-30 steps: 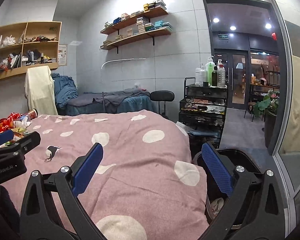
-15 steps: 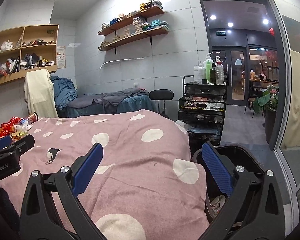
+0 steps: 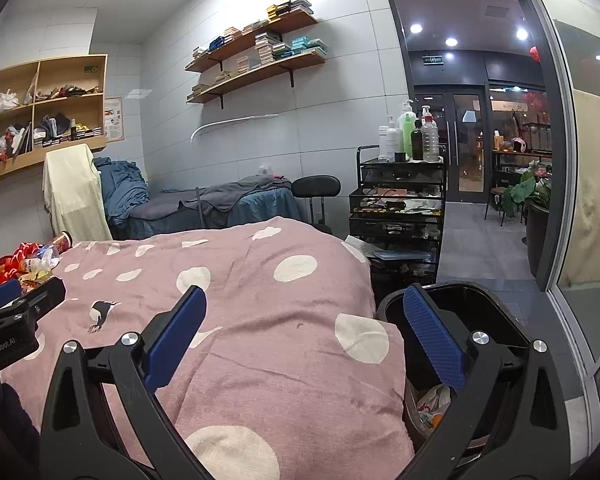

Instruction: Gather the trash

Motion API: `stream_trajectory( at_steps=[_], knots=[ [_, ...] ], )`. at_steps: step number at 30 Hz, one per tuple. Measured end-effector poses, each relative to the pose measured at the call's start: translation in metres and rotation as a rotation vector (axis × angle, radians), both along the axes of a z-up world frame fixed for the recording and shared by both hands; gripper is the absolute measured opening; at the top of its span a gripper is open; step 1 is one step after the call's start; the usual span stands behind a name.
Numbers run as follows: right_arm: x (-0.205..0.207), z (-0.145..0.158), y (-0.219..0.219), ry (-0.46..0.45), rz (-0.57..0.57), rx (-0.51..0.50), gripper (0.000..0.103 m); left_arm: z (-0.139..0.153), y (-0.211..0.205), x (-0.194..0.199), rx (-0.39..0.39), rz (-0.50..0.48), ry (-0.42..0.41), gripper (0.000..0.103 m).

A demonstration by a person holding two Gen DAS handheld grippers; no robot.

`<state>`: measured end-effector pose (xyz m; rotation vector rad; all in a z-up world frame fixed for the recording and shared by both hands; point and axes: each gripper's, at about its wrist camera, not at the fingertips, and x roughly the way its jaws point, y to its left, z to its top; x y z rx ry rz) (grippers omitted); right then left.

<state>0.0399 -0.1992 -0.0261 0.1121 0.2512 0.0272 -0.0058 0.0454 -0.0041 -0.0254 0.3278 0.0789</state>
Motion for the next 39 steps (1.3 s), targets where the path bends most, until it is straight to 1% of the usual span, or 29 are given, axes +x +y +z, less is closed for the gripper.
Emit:
stream_trajectory(
  at_steps=[16,33,39],
  knots=[
    [-0.0009,-0.0007,-0.0036,0.002,-0.007,0.021,0.098,-0.0001,0.0016,0.0028,-0.009,-0.016,-0.007,0.098],
    [0.0024,-0.0044,-0.0069,0.024,-0.018,0.035,0.098,-0.0011,-0.0017,0.0033,0.006,-0.022,-0.010,0.098],
    [0.0031,-0.0057,-0.0082,0.030,-0.021,0.039,0.098,-0.0029,-0.0037,0.0049,0.012,-0.024,0.001,0.098]
  ],
)
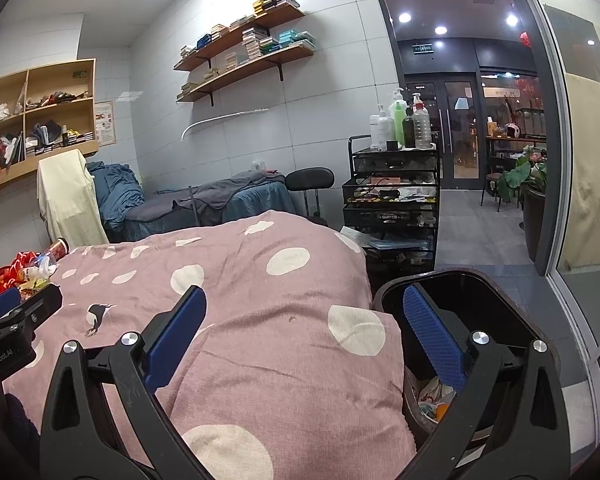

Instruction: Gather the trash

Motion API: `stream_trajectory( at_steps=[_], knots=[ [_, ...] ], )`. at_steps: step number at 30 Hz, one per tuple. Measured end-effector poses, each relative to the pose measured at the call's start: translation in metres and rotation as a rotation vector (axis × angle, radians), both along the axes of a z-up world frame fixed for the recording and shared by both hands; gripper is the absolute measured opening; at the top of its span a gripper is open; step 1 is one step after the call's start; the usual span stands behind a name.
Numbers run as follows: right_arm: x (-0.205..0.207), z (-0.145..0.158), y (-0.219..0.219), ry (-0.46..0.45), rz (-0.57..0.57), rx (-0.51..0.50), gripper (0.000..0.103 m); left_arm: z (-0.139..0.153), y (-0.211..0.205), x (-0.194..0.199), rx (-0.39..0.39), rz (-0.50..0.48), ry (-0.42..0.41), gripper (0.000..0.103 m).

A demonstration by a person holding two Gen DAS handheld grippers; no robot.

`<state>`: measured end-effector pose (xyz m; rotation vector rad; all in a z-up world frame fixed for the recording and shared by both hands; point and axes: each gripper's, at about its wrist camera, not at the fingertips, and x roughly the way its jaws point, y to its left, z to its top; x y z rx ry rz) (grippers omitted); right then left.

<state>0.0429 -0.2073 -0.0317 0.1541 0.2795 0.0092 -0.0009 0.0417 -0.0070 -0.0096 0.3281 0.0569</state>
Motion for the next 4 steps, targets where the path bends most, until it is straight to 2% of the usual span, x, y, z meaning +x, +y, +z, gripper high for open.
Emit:
stream_trajectory(
  at_steps=[4],
  knots=[
    [0.0000,-0.0008,-0.0008,0.005,-0.001,0.003,0.098,-0.0005,-0.0002,0.0003,0.000,0.003,0.004,0.098]
  ],
)
